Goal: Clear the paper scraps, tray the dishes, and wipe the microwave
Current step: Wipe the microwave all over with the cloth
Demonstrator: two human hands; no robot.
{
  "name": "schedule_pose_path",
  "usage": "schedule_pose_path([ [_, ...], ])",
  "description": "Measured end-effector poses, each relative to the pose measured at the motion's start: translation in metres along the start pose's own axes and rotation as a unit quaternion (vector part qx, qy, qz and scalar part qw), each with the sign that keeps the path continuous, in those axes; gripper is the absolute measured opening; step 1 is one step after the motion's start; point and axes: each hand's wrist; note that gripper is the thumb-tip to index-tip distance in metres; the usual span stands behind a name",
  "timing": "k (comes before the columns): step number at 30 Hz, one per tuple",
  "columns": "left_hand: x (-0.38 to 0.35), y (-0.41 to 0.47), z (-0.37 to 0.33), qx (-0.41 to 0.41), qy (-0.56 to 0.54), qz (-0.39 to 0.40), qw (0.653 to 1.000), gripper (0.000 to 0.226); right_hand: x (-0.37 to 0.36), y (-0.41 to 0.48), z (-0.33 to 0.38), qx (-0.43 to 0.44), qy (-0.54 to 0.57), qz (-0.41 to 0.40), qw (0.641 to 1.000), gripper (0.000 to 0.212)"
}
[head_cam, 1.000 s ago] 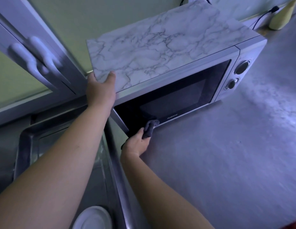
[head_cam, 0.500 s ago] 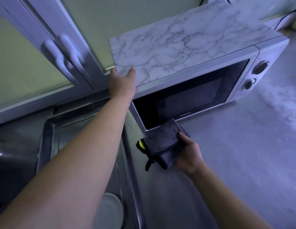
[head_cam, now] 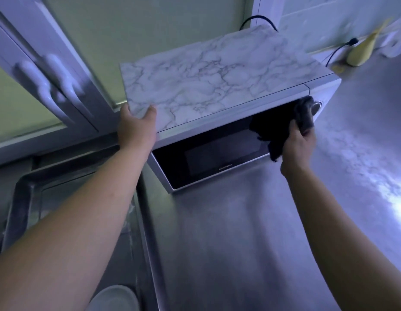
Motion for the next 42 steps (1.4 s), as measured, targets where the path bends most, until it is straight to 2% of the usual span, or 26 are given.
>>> schedule_pose_path([
  [2, 0.000, 0.001, 0.002, -0.003, -0.002, -0.002, 1.000, 0.068, -0.017, 0.004, -0.009, 0.002, -0.003, -0.050, 0.999, 0.050],
  [6, -0.002, 0.003, 0.003, 0.003, -0.007, -0.001, 1.000, 0.073, -0.042, -0.026, -0.040, -0.036, 0.003, -0.101, 0.994, 0.050],
  [9, -0.001, 0.001, 0.002, 0.004, -0.006, -0.008, 1.000, 0.071, -0.065, -0.069, -0.068, -0.050, 0.030, -0.082, 0.995, 0.049],
  [13, -0.001, 0.001, 0.001, -0.001, -0.013, -0.012, 1.000, 0.059, -0.102, -0.134, -0.085, -0.075, 0.078, -0.051, 0.993, 0.051],
  [16, -0.002, -0.001, 0.000, -0.002, -0.009, -0.013, 1.000, 0.063, -0.124, -0.193, -0.087, -0.107, 0.090, -0.005, 0.990, 0.053],
  [21, 0.000, 0.001, 0.001, 0.003, -0.014, 0.001, 1.000, 0.070, -0.142, -0.266, -0.083, -0.160, 0.110, 0.119, 0.974, 0.048],
  [24, 0.001, 0.001, 0.001, 0.010, -0.026, 0.018, 0.999, 0.070, -0.126, -0.264, -0.083, -0.152, 0.099, 0.182, 0.966, 0.048],
  [28, 0.001, 0.000, -0.001, 0.017, -0.031, 0.025, 0.999, 0.070, -0.086, -0.245, -0.074, -0.178, 0.073, 0.344, 0.919, 0.048],
  [31, 0.001, -0.001, -0.001, 0.012, -0.028, 0.018, 0.999, 0.069, -0.064, -0.232, -0.060, -0.201, 0.066, 0.327, 0.921, 0.045],
  [33, 0.001, 0.000, 0.000, 0.011, -0.035, 0.015, 0.999, 0.067, -0.058, -0.224, -0.045, -0.159, 0.077, 0.299, 0.938, 0.043],
  [35, 0.000, 0.000, 0.000, 0.017, -0.032, 0.015, 0.999, 0.068, -0.064, -0.219, -0.028, -0.063, 0.089, 0.281, 0.953, 0.049],
  [38, 0.000, 0.001, 0.000, 0.017, -0.033, 0.012, 0.999, 0.069, -0.094, -0.219, -0.026, 0.053, 0.032, 0.227, 0.972, 0.062],
  [40, -0.001, 0.001, -0.001, 0.014, -0.034, 0.012, 0.999, 0.068, -0.121, -0.228, -0.034, 0.095, -0.021, 0.184, 0.978, 0.070],
  [42, -0.001, 0.002, 0.000, 0.012, -0.038, 0.013, 0.999, 0.066, -0.143, -0.242, -0.047, 0.112, -0.034, 0.145, 0.982, 0.069],
])
Point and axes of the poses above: each hand's wrist, its own y-axis towards the middle knuckle, its own x-axis out of the back of the hand, z = x × y, and after that the axes turned 3 degrees about z, right-handed
